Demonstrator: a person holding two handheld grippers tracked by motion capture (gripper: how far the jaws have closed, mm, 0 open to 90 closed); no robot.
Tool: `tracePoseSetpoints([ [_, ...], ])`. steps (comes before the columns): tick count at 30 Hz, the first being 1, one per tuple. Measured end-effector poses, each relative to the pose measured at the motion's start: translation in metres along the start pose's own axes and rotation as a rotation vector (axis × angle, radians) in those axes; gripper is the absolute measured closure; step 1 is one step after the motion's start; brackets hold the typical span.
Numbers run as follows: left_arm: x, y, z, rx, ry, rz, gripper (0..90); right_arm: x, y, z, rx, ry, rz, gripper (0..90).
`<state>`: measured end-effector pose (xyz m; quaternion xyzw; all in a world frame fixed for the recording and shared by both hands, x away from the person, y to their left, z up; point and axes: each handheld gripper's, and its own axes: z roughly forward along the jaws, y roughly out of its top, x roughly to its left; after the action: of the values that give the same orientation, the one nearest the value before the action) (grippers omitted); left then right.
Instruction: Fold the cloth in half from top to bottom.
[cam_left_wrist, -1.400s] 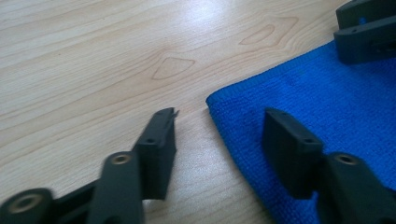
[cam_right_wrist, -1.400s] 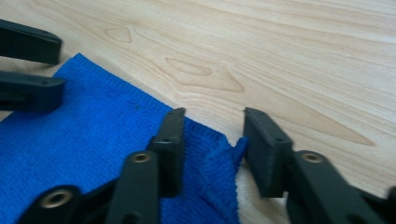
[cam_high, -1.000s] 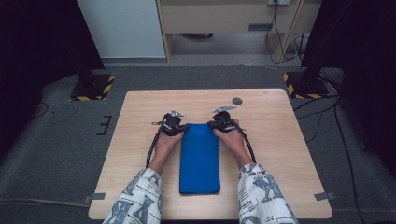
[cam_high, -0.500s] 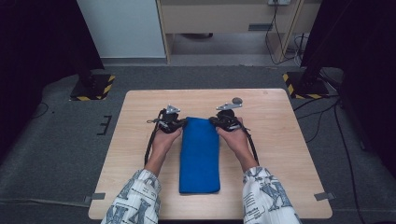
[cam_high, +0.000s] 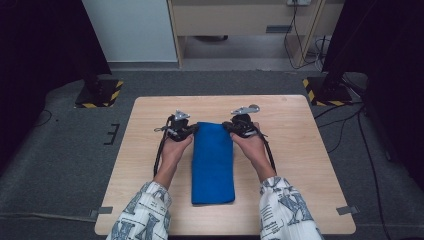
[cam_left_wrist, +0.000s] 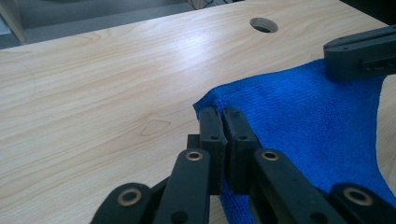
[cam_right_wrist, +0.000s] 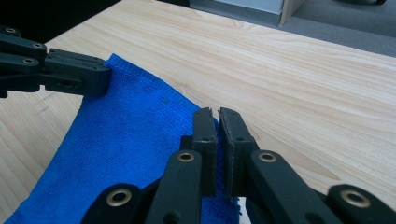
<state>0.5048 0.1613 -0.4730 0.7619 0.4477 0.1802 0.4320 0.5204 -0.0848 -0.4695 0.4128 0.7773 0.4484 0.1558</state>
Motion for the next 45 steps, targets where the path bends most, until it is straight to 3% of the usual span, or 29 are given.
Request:
tracePoseSetpoints([
  [11,-0.007,0.018,-0.006,-0.024,0.003,0.026,87.1,-0.001,0.009,-0.006,-0.013,0.000,0.006,86.0],
  [26,-0.008,0.026,-0.013,-0.049,0.015,0.056,87.0,0.000,0.019,-0.015,-0.024,-0.007,-0.024,86.0],
  [30,-0.008,0.029,-0.014,-0.058,0.010,0.049,87.1,-0.002,0.023,-0.019,-0.040,-0.011,-0.013,86.0],
  [33,-0.011,0.030,-0.015,-0.050,0.014,0.070,87.1,-0.001,0.024,-0.021,-0.041,-0.007,-0.017,86.0],
  [45,-0.016,0.021,-0.031,-0.061,0.007,0.087,87.1,0.013,0.015,-0.036,-0.067,0.021,-0.035,86.0],
])
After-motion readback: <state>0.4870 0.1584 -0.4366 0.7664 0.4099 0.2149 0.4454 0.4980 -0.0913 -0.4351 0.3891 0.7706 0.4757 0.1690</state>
